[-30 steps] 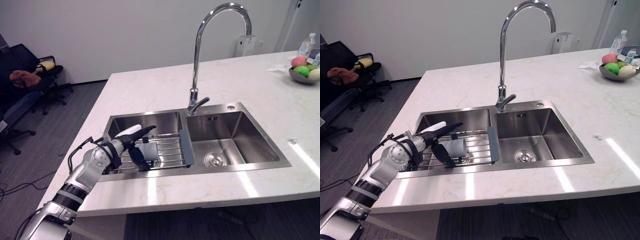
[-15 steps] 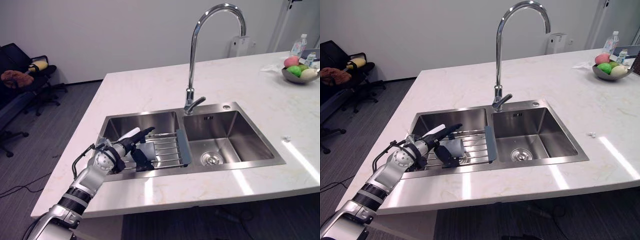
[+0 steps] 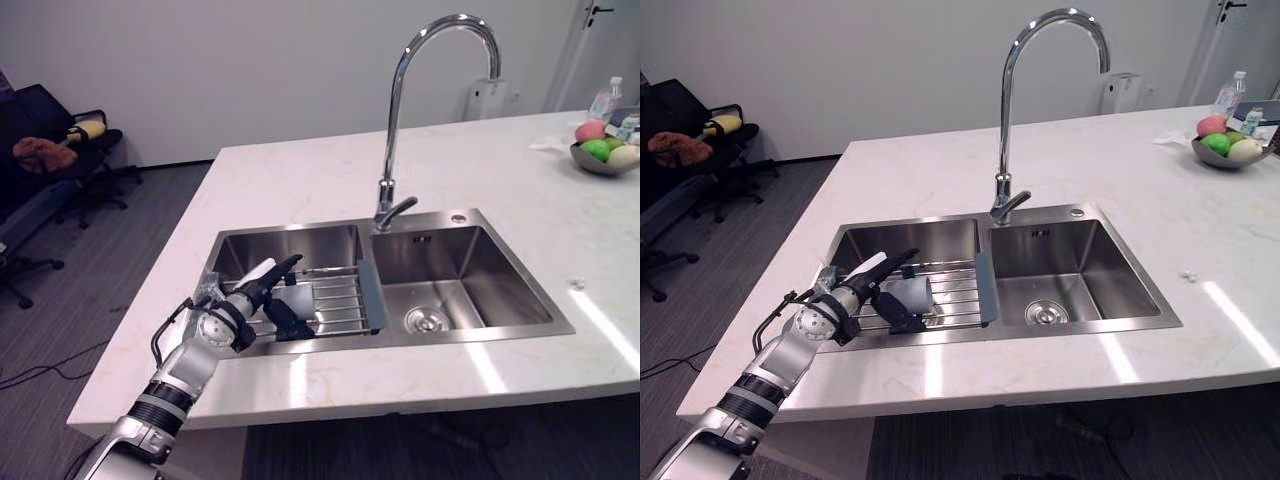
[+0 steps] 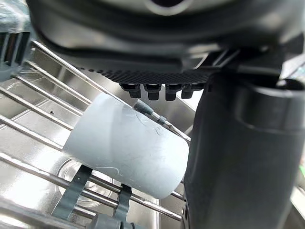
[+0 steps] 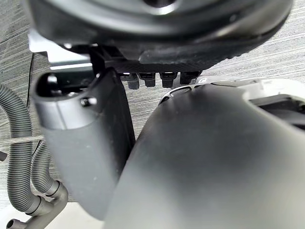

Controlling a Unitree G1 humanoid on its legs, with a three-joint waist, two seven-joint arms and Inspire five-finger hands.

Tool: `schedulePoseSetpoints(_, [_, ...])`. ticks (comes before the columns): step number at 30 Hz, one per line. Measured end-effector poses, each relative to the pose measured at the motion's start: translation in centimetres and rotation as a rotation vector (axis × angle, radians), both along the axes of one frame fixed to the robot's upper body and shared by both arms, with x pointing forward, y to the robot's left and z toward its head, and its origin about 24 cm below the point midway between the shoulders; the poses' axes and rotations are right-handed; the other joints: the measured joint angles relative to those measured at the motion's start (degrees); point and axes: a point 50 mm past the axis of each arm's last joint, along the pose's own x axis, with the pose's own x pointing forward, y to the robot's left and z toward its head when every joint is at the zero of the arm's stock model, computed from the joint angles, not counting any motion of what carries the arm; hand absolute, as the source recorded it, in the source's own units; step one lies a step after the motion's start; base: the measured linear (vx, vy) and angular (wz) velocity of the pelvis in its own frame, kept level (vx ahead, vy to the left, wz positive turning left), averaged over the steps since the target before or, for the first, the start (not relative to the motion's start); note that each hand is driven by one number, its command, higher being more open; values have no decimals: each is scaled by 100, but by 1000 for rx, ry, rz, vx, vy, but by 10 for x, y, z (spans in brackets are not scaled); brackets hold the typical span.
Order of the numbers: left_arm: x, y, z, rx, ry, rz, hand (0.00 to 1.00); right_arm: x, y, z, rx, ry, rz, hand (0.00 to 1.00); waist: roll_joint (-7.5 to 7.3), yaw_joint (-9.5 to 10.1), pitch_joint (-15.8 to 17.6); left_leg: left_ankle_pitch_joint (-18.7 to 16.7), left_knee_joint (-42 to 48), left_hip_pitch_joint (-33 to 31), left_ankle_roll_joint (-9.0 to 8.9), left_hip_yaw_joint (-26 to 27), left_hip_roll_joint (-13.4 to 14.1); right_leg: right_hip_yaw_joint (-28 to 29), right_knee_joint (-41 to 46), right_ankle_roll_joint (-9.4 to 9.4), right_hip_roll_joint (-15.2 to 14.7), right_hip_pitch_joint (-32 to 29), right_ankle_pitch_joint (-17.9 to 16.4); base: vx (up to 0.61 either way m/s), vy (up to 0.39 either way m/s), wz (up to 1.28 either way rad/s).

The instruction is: Walk over to the sink, pick up the cup, carry it to the dishwasher, place the cup inside the dishwasher, then close the dishwasher door

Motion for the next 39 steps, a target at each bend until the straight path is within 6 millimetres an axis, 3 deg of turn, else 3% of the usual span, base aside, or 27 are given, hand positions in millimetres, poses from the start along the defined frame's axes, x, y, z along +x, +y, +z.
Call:
schedulePoseSetpoints(7, [1,4,-8,-110,51,94,100,-1,5,-1,15,11,-1,100,-124,1,-40,0,-8,-3,1,10,-2,14,-18,1,-1,-13,-1,0,0,0])
schedulePoseSetpoints(14, [2,13,-15,-185,72,206,100,-1,7,-2,25,21,-1,100,-150,-23,-62,-1,-3,2,0,24,0,29,-18,4,3,-17,4,0,0,0])
schedulePoseSetpoints(18, [2,21,-21,-166,90,258,100,-2,8,-2,30,24,-2,100,-160,-8,-62,-1,16,12,0,23,-1,28,-18,4,3,-2,6,0,0,0])
schedulePoseSetpoints(22, [1,20,-22,-111,74,248,100,-2,13,-3,43,29,3,100,-264,1,-88,-3,16,27,2,27,-3,34,-20,3,1,12,10,0,0,0])
schedulePoseSetpoints(27, [1,16,-23,-11,42,218,100,-2,14,-3,47,24,5,100,-275,-6,-84,-4,16,29,4,33,-6,44,-21,4,-1,8,14,0,0,0])
schedulePoseSetpoints(28, [1,16,-23,11,31,211,0,-1,14,-3,47,18,9,100,-274,-13,-83,-4,16,27,4,36,-5,46,-21,5,-1,3,14,0,0,0])
schedulePoseSetpoints(39, [-5,4,-22,189,-112,111,0,2,15,-2,36,-3,63,100,-275,1,-83,-15,15,-16,9,40,-9,48,-17,7,-3,-49,11,0,0,0])
